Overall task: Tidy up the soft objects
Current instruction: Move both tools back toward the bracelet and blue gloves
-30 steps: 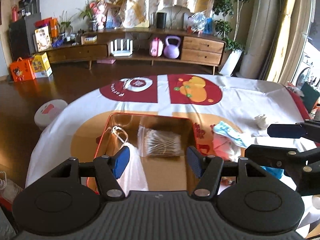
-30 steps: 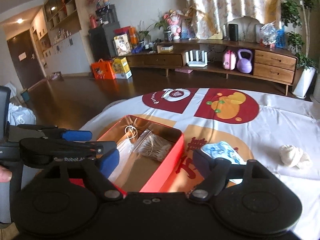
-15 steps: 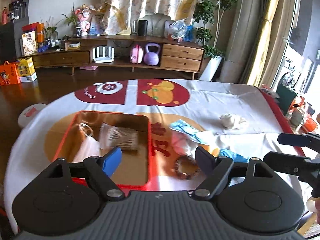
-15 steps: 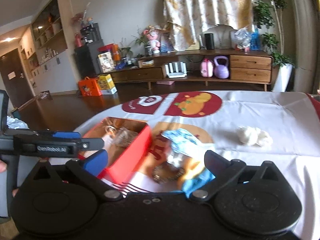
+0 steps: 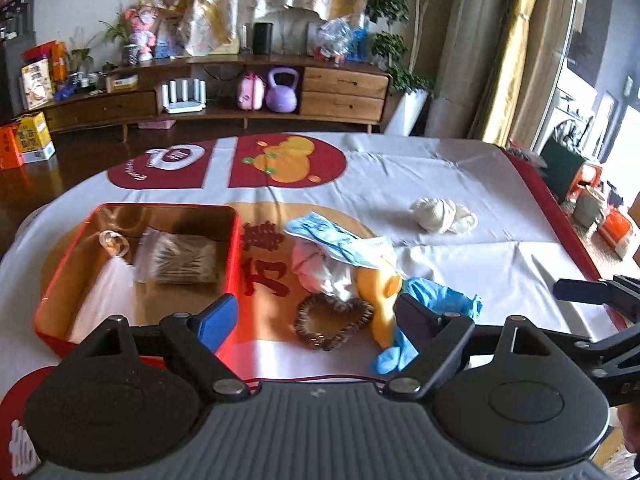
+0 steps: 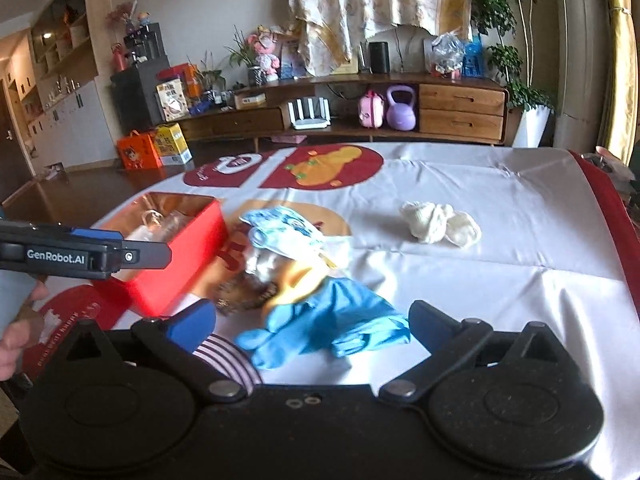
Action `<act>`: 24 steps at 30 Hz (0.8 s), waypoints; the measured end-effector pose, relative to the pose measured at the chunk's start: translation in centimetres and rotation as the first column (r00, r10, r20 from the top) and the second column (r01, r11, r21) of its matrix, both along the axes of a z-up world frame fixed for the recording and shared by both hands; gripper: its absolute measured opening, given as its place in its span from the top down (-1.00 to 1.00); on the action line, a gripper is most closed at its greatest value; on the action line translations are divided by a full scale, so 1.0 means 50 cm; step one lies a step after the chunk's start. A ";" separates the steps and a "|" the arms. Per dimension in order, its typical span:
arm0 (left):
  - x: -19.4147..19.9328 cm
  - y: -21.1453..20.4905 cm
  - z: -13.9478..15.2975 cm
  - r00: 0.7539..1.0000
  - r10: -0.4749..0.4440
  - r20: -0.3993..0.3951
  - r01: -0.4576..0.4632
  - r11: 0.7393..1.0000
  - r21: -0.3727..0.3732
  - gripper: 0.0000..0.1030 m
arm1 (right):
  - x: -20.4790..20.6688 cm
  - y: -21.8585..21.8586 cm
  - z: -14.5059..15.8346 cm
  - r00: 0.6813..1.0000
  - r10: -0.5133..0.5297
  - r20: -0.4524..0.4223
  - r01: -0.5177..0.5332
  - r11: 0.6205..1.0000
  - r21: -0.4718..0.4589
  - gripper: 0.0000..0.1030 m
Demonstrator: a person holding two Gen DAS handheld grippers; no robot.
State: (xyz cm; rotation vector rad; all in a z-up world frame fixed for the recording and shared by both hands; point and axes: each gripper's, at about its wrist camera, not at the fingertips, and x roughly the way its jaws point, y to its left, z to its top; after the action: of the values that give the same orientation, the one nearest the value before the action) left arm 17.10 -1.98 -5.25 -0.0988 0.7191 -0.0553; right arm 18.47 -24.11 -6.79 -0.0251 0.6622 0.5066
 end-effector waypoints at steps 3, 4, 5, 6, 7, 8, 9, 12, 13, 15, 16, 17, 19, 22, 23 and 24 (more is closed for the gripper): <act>0.017 -0.021 -0.015 1.000 -0.023 -0.016 0.023 1.000 0.012 -0.68 | 0.013 -0.003 -0.018 1.000 0.009 -0.006 -0.010 1.000 -0.017 -0.99; 0.024 -0.028 -0.021 0.999 -0.033 -0.022 0.033 0.999 0.013 -0.68 | 0.019 -0.003 -0.025 1.000 0.014 -0.010 -0.014 1.000 -0.024 -0.99; 0.031 -0.034 -0.027 0.999 -0.041 -0.030 0.041 0.999 0.015 -0.68 | 0.024 -0.004 -0.030 1.000 0.018 -0.013 -0.018 0.999 -0.027 -0.99; 0.036 -0.040 -0.033 0.998 -0.046 -0.036 0.047 0.999 0.016 -0.67 | 0.031 -0.004 -0.036 1.000 0.018 -0.018 -0.019 0.999 -0.031 -0.99; 0.043 -0.045 -0.040 0.998 -0.052 -0.042 0.053 0.998 0.018 -0.67 | 0.037 -0.005 -0.041 1.000 0.017 -0.023 -0.018 0.999 -0.034 -0.99; 0.048 -0.050 -0.046 0.997 -0.056 -0.049 0.057 0.998 0.020 -0.68 | 0.044 -0.006 -0.046 0.999 0.017 -0.029 -0.018 0.999 -0.036 -0.99; 0.053 -0.054 -0.052 0.997 -0.058 -0.057 0.059 0.998 0.023 -0.68 | 0.050 -0.007 -0.050 0.999 0.016 -0.034 -0.017 0.999 -0.036 -0.98; 0.073 -0.060 -0.077 0.995 -0.050 -0.091 0.053 0.998 0.030 -0.68 | 0.068 -0.007 -0.066 0.999 0.017 -0.051 -0.019 0.999 -0.045 -0.95; 0.079 -0.061 -0.086 0.994 -0.044 -0.099 0.048 0.998 0.034 -0.67 | 0.073 -0.007 -0.070 0.998 0.018 -0.055 -0.020 0.999 -0.050 -0.95; 0.089 -0.063 -0.101 0.993 -0.045 -0.112 0.050 0.998 0.044 -0.67 | 0.081 -0.006 -0.079 0.998 0.025 -0.059 -0.029 0.998 -0.061 -0.92; 0.092 -0.064 -0.108 0.992 -0.048 -0.117 0.055 0.997 0.050 -0.67 | 0.084 -0.004 -0.084 0.998 0.034 -0.061 -0.038 0.997 -0.068 -0.90; 0.096 -0.066 -0.116 0.991 -0.054 -0.124 0.061 0.997 0.054 -0.67 | 0.087 -0.002 -0.087 0.997 0.042 -0.064 -0.046 0.996 -0.073 -0.87; 0.102 -0.071 -0.130 0.988 -0.059 -0.140 0.068 0.996 0.058 -0.67 | 0.092 0.000 -0.095 0.996 0.054 -0.069 -0.059 0.995 -0.080 -0.86; 0.106 -0.074 -0.144 0.989 -0.059 -0.138 0.069 0.995 0.072 -0.67 | 0.100 0.002 -0.104 0.995 0.068 -0.074 -0.074 0.993 -0.092 -0.78; 0.108 -0.074 -0.147 0.989 -0.058 -0.137 0.068 0.995 0.075 -0.67 | 0.102 0.003 -0.108 0.994 0.075 -0.076 -0.082 0.992 -0.097 -0.77; 0.109 -0.073 -0.151 0.989 -0.055 -0.134 0.066 0.995 0.078 -0.67 | 0.104 0.004 -0.110 0.994 0.079 -0.076 -0.086 0.991 -0.101 -0.76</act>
State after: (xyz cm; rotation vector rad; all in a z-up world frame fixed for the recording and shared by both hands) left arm 22.57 -5.63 -12.80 -0.0012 0.8555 -0.0774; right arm 23.69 -23.91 -12.31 -0.1335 0.7603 0.5541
